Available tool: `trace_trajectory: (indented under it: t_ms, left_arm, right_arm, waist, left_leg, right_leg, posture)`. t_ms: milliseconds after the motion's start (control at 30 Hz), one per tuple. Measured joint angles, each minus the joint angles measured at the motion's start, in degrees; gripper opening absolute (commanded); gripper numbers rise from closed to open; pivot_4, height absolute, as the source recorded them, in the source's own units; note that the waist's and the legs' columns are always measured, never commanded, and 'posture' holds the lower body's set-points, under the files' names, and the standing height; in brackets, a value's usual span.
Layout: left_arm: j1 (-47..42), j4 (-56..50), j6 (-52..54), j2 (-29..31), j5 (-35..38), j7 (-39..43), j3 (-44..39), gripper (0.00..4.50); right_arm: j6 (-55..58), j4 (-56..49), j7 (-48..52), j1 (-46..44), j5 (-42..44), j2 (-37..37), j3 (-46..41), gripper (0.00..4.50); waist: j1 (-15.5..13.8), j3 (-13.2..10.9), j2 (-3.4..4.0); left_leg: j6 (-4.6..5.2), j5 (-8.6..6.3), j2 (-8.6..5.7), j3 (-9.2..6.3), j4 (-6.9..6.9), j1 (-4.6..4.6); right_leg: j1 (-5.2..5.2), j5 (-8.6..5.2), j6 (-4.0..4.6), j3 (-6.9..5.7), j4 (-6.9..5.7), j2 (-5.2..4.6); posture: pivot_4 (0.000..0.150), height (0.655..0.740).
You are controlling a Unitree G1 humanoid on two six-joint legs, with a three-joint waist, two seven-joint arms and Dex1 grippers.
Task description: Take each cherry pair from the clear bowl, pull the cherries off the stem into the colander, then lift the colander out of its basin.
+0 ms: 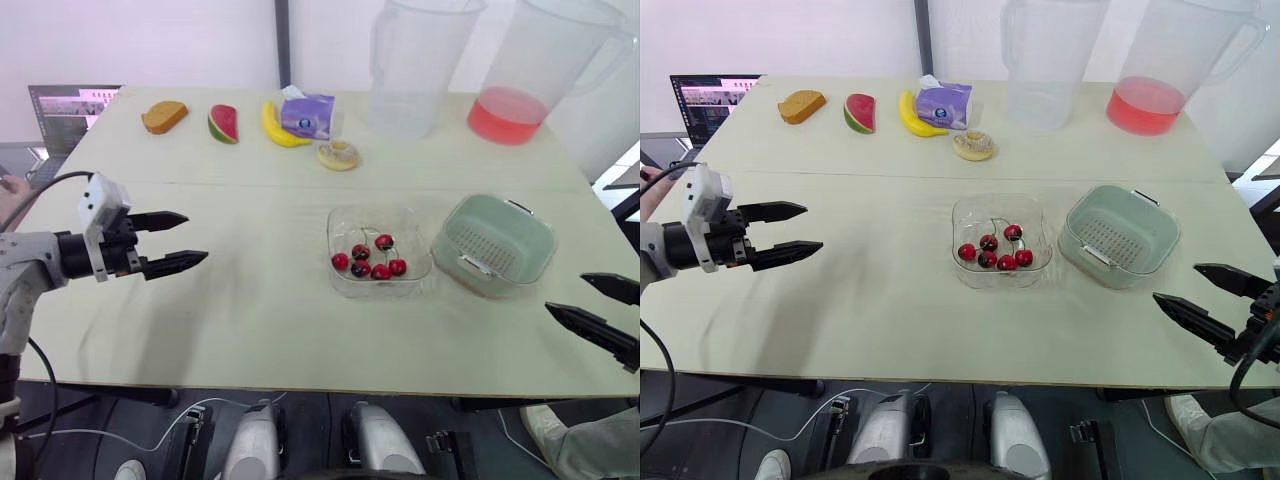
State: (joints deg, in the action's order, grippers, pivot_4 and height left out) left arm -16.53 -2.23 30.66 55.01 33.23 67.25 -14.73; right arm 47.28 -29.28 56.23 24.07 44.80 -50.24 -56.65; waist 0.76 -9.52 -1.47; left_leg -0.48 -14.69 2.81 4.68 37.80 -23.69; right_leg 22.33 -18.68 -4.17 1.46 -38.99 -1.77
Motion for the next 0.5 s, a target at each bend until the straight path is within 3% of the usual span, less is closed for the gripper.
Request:
trace_trajectory:
  t_ms: [267, 433, 500]
  left_arm:
    - [-1.7, -1.5, 2.5, 0.0, 0.0, -1.4, 0.8, 4.50]
    - [-7.8, -5.3, 8.1, -1.4, 0.5, -2.6, 7.0, 4.50]
    - [-11.0, -6.5, 9.7, -2.5, 1.0, -2.3, 10.1, 4.50]
  right_arm:
    - [1.3, -1.3, -1.5, -0.5, 1.3, -0.5, 0.0, 4.44]
    - [7.3, -6.6, -5.4, -5.5, 5.5, -7.6, 2.5, 4.44]
    - [9.8, -8.0, -8.4, -12.1, 8.5, -12.5, 7.4, 4.44]
  waist:
    - [0.0, 0.0, 0.00]
    - [0.0, 0.0, 0.00]
    - [0.3, 0.0, 0.02]
  left_leg:
    - [0.00, 0.00, 0.00, 0.00, 0.00, 0.00]
    - [0.00, 0.00, -0.01, 0.00, 0.02, 0.00]
    - [0.00, 0.00, 0.00, 0.02, 0.04, 0.01]
  right_leg:
    - [-0.01, 0.00, -0.01, 0.00, 0.00, 0.01]
    - [-0.01, 0.01, -0.02, 0.01, 0.00, 0.06]
    - [0.00, 0.01, -0.02, 0.04, -0.01, 0.10]
  posture:
    - [0.150, 0.7400]
    - [0.150, 0.7400]
    - [0.150, 0.7400]
